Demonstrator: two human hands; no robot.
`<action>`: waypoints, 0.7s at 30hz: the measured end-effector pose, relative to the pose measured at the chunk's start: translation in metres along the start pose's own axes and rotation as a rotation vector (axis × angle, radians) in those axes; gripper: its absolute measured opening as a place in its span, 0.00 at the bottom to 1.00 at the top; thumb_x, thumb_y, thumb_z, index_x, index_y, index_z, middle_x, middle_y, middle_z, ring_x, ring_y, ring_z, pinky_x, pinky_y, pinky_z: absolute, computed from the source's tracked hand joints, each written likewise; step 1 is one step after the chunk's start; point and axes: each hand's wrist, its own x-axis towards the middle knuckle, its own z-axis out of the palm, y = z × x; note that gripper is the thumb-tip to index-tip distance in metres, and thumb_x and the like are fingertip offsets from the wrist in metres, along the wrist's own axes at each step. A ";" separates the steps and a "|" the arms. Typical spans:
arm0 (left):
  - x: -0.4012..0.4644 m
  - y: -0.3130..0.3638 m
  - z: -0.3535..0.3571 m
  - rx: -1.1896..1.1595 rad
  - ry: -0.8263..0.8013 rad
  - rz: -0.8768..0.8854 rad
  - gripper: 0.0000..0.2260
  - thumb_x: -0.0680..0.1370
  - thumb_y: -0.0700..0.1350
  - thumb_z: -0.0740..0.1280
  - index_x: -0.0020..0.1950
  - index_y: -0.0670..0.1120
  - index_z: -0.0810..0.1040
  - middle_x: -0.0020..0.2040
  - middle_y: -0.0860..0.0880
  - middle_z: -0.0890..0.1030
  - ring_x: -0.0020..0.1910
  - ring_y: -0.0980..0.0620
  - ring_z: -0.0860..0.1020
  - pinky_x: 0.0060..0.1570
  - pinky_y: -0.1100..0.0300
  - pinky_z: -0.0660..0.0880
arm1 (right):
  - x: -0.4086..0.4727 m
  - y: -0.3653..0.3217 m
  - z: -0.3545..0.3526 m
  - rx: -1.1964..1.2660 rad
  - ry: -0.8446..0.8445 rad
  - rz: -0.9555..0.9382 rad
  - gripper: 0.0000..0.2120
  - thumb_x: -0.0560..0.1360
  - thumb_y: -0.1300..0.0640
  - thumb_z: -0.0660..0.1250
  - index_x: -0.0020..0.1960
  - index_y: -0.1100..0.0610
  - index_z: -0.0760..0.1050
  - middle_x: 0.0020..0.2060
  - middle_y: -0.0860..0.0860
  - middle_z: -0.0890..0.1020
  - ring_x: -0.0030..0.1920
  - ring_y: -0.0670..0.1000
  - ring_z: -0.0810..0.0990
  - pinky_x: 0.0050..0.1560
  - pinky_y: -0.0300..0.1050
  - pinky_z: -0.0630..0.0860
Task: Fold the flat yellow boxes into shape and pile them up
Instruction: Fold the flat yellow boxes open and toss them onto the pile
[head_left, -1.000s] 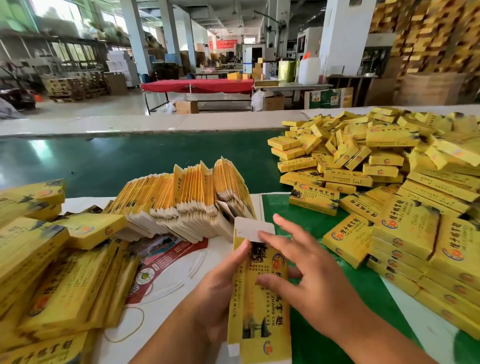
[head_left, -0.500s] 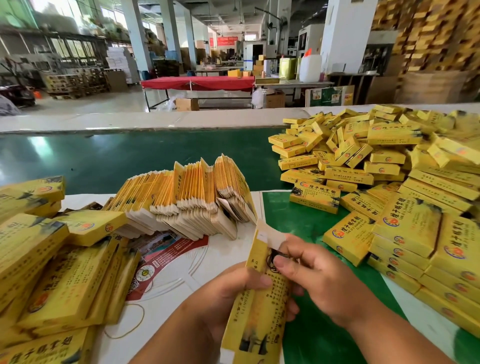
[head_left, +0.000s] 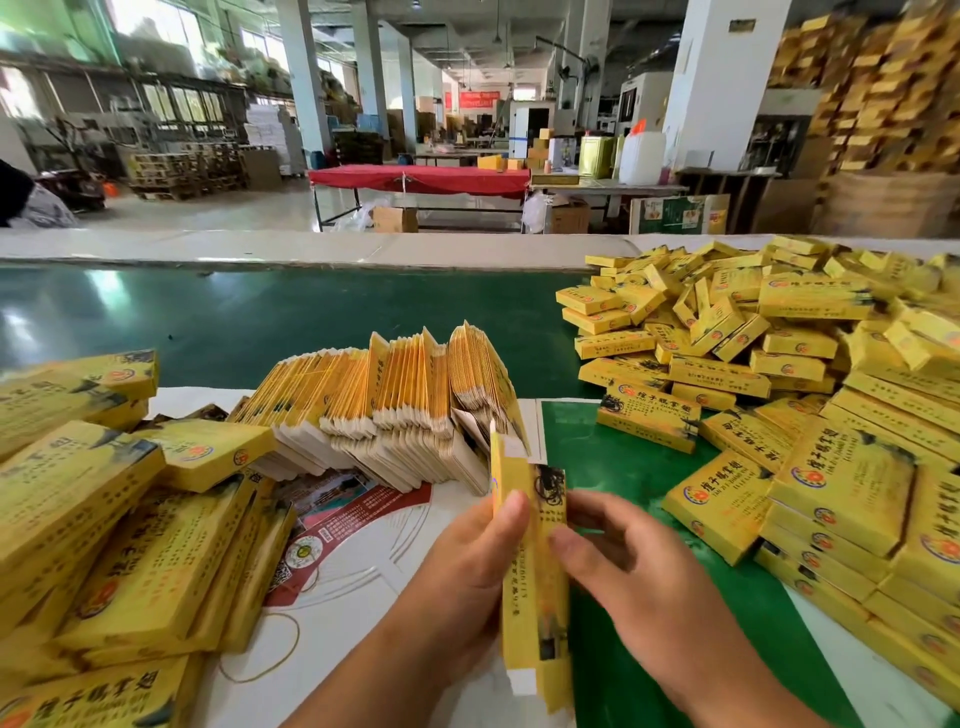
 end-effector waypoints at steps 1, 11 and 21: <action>0.000 -0.001 0.001 0.026 0.035 0.039 0.25 0.70 0.62 0.72 0.57 0.44 0.81 0.55 0.37 0.82 0.55 0.39 0.82 0.51 0.50 0.80 | -0.003 -0.002 0.003 -0.059 -0.038 -0.039 0.21 0.68 0.34 0.70 0.58 0.41 0.78 0.51 0.36 0.84 0.52 0.38 0.82 0.52 0.33 0.78; 0.003 -0.012 0.008 0.372 0.379 0.309 0.16 0.65 0.65 0.70 0.45 0.56 0.80 0.40 0.48 0.85 0.37 0.52 0.83 0.35 0.61 0.79 | -0.008 -0.004 0.008 -0.110 -0.054 -0.091 0.05 0.76 0.48 0.69 0.51 0.43 0.82 0.42 0.42 0.86 0.41 0.43 0.85 0.42 0.41 0.82; 0.001 -0.013 0.015 0.483 0.436 0.318 0.30 0.70 0.74 0.53 0.47 0.47 0.71 0.34 0.60 0.74 0.33 0.61 0.73 0.34 0.66 0.73 | -0.007 -0.004 0.011 -0.067 -0.123 -0.114 0.12 0.78 0.45 0.62 0.56 0.46 0.81 0.49 0.46 0.85 0.51 0.46 0.83 0.50 0.46 0.80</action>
